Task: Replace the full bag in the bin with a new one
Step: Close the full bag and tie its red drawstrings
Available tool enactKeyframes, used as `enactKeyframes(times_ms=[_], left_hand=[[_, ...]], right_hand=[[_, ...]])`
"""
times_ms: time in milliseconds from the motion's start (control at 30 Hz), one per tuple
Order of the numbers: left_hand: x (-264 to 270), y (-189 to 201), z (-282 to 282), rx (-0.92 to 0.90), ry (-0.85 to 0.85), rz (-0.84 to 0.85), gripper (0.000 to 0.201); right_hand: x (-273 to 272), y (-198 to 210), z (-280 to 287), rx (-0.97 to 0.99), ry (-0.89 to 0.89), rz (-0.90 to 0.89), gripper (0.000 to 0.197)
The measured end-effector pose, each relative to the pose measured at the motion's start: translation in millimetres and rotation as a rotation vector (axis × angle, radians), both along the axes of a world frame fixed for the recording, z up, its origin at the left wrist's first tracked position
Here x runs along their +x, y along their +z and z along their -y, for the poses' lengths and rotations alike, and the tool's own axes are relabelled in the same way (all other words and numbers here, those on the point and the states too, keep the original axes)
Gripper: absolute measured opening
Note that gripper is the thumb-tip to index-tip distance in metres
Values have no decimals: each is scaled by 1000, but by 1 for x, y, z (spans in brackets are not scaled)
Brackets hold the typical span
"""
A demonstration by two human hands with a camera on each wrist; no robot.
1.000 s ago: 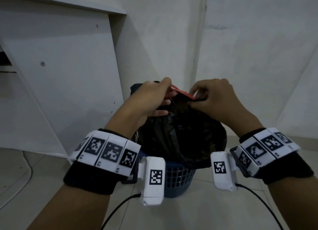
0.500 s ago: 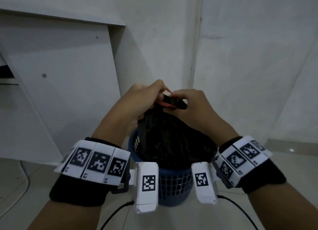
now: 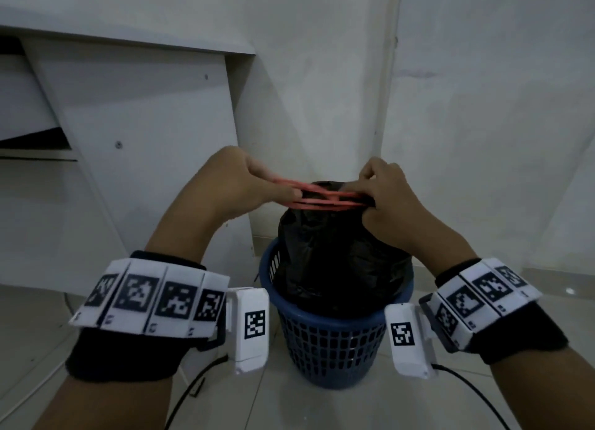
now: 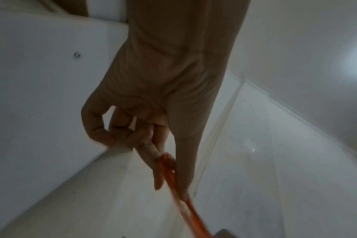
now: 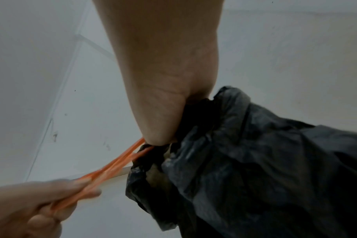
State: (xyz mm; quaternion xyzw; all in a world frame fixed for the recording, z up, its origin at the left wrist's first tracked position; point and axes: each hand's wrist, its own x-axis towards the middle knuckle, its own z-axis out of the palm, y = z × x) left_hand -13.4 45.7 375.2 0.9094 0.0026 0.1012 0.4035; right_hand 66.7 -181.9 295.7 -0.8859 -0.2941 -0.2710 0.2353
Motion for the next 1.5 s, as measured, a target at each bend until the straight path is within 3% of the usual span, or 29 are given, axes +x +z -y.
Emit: enactKeyframes(times_ms=[67, 133, 233, 367, 433, 533, 667, 767, 867, 933, 1033, 1100, 1267, 1400, 1500], left_hand=[[1, -2, -5, 83, 63, -84, 47], [3, -5, -6, 8, 48, -159, 49], [-1, -4, 2, -402, -86, -160, 30], [-1, 3, 16, -1165, -194, -12, 31], [0, 6, 24, -1315, -231, 41, 29], [2, 8, 35, -1222, -309, 68, 28], [0, 16, 35, -1042, -370, 89, 27], [3, 23, 12, -1198, -335, 216, 31], [9, 18, -2, -1330, -323, 225, 32], [13, 10, 0, -1343, -318, 181, 29], [17, 7, 3, -1302, -317, 152, 28], [15, 12, -4, -1276, -322, 199, 28], [14, 20, -12, -1295, -231, 278, 37], [25, 29, -1, -1293, -271, 234, 34], [24, 19, -10, -1274, -242, 230, 31]], right_hand=[[-1, -2, -2, 5, 9, 25, 49], [-4, 1, -4, 28, 53, -25, 34], [-15, 8, -9, 142, 136, -159, 26], [-32, 13, -24, 278, 240, -199, 35], [-37, 15, -33, 355, 319, -197, 31], [-33, 14, -50, 421, 248, -118, 19], [-17, 9, -51, 420, 197, -50, 25], [-1, -3, -35, 196, 109, -34, 15], [2, -10, -22, 111, -9, 31, 24], [0, -6, -22, 99, 34, 54, 32], [-6, -3, -25, 202, 220, -241, 43], [-5, -11, -24, 195, 181, -339, 35], [-6, -37, -22, 107, 82, -260, 18], [-9, -36, -20, 289, 145, -209, 17], [-13, -38, -15, 304, 165, -181, 10]])
